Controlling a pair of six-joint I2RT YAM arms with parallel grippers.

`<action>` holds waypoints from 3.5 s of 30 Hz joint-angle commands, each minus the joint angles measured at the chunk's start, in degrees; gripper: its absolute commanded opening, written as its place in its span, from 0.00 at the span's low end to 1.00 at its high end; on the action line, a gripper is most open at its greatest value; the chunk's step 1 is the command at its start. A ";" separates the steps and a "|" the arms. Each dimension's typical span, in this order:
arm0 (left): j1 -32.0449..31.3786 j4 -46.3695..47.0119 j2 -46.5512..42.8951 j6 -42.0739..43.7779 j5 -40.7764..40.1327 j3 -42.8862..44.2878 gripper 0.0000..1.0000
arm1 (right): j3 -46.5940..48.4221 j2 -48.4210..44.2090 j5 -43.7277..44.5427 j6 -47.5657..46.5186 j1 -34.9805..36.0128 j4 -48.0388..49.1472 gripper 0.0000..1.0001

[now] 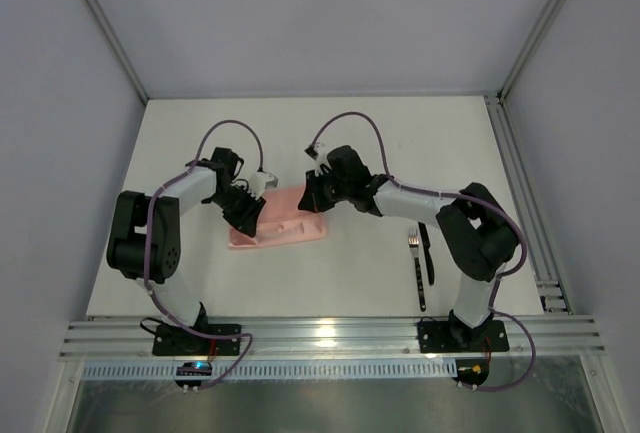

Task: Fold the napkin into a case and place the utensils inside
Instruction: Fold the lower triangle-folded napkin at the center of the board, then rotate the 2/3-rectangle-folded napkin at the center of the board.

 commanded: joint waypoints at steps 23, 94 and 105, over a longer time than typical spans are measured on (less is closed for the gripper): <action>0.22 4.88 4.95 -0.84 -8.55 -0.44 0.07 | -17.20 3.26 -4.15 12.46 0.78 20.92 0.04; 1.63 9.62 -4.01 6.54 -4.86 0.53 0.46 | 15.30 12.30 -8.89 -27.44 -3.71 -21.97 0.04; 3.03 11.03 -1.20 8.83 -7.33 2.81 0.49 | 15.04 12.57 -9.51 -27.44 -3.71 -21.62 0.04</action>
